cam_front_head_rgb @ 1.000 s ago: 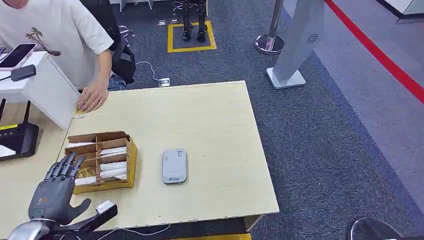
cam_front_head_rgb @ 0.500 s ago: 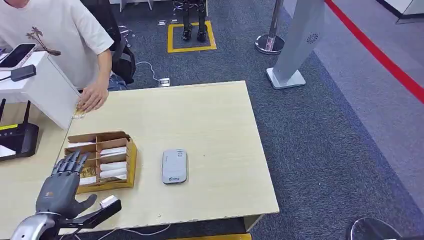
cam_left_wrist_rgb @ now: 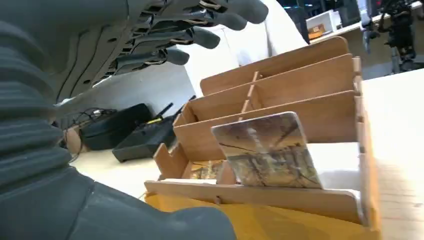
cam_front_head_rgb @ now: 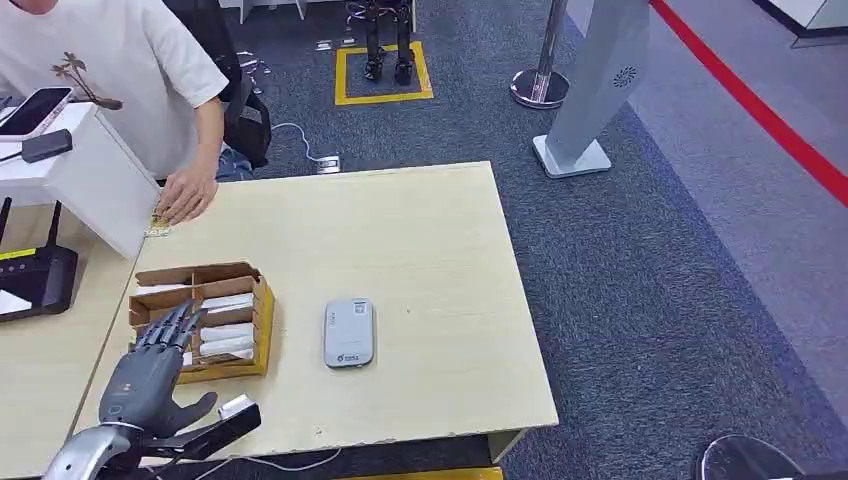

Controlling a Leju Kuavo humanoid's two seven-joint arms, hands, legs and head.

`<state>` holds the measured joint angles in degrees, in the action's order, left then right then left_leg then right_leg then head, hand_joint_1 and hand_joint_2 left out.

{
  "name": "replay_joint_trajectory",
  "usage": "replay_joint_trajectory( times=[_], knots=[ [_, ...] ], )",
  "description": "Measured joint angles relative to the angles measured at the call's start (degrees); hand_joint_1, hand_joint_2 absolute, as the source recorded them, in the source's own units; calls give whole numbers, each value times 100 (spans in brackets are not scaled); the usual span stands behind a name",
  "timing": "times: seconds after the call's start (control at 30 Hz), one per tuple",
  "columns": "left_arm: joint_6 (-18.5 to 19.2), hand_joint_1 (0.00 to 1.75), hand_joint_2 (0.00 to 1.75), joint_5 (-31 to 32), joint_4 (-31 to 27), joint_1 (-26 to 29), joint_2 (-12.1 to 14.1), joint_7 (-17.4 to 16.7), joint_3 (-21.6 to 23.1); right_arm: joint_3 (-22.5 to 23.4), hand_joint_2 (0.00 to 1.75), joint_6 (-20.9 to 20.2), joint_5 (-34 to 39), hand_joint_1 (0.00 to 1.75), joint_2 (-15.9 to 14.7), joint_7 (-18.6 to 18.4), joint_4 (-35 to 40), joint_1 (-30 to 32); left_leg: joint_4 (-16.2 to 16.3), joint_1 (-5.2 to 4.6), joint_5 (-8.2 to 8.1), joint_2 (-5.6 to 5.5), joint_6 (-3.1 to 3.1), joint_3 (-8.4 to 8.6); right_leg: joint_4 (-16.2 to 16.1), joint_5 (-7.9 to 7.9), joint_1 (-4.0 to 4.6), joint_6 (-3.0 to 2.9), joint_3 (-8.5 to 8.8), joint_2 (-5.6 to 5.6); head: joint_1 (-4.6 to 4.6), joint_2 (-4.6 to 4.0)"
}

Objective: Pass the card to the sensor for recognition and then transmit it.

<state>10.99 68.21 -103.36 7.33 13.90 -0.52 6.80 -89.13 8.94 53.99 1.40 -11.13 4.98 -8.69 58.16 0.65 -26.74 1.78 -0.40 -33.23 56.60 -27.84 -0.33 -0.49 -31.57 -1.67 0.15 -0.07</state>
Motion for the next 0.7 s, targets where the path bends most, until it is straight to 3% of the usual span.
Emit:
replay_joint_trajectory(
  times=[0.7],
  knots=[
    [-22,0,175,-120,264,-104,-20,-142,197,0,0,-7,-122,0,0,-2,0,-2,0,0,0,0,0,0,0,0,0,0,0,1,-2,0]
  ],
)
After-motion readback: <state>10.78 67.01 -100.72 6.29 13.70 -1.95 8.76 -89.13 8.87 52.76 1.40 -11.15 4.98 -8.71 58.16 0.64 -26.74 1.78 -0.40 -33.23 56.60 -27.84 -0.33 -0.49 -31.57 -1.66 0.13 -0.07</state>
